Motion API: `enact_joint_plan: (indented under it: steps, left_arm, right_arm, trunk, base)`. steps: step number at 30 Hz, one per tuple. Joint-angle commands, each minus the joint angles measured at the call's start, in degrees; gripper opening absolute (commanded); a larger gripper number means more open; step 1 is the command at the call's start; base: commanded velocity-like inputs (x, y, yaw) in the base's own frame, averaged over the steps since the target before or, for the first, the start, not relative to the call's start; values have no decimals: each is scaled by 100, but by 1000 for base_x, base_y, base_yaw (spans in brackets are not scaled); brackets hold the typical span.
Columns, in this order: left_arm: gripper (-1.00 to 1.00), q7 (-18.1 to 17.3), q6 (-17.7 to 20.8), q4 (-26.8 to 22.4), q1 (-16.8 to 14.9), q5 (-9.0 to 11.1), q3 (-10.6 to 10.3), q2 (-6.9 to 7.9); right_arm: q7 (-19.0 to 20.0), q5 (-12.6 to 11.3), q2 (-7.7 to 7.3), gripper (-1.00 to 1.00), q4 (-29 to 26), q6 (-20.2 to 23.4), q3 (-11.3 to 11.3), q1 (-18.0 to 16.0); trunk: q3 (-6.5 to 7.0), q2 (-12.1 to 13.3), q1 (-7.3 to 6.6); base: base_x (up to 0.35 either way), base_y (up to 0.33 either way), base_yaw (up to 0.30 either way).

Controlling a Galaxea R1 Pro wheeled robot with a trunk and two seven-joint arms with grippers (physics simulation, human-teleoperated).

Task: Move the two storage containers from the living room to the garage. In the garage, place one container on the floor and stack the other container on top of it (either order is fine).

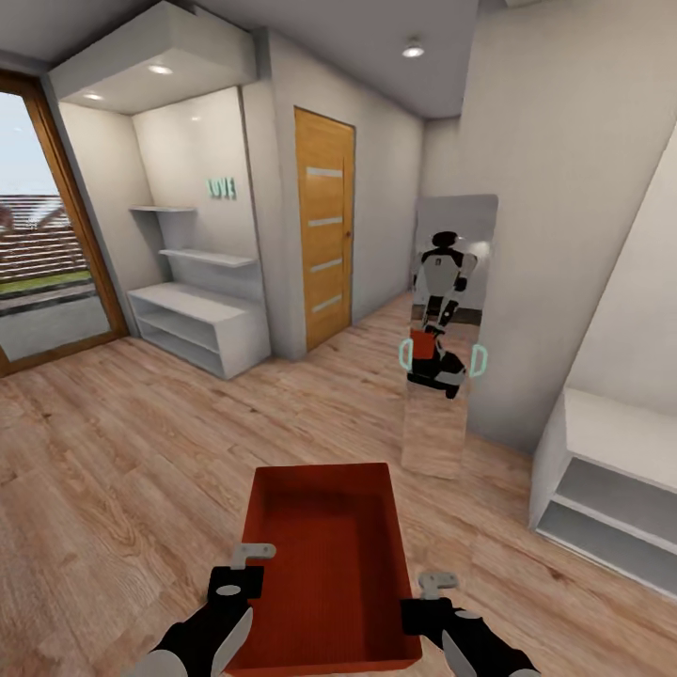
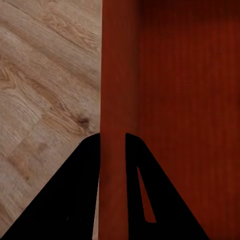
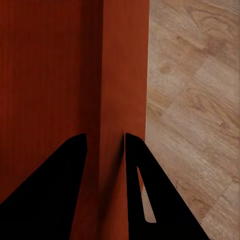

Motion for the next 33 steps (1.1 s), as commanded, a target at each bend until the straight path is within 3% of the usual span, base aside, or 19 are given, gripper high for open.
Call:
enact_joint_plan:
  steps: [1,8,24,33]
  left_arm:
    - [-100,52,33,12,1,198,-137,7]
    - [-100,52,33,10,1,198,-137,7]
    - [-100,52,33,9,1,198,-136,8]
    - [-100,52,33,8,1,198,-129,10]
  right_arm:
    - [36,-3,-3,-100,-258,-74,-12,-5]
    - [38,-3,-1,-100,-258,-74,-14,-3]
    - [35,-3,-1,-100,-258,-74,-12,-4]
    - [35,-3,-1,-100,-258,-74,-17,-3]
  trunk:
    - [-7,-4,4]
    - [-7,-4,4]
    - [-7,-4,4]
    - [-7,-4,4]
  base:
    - [341,0,0]
    - [341,0,40]
    - [341,0,277]
    - [342,39,44]
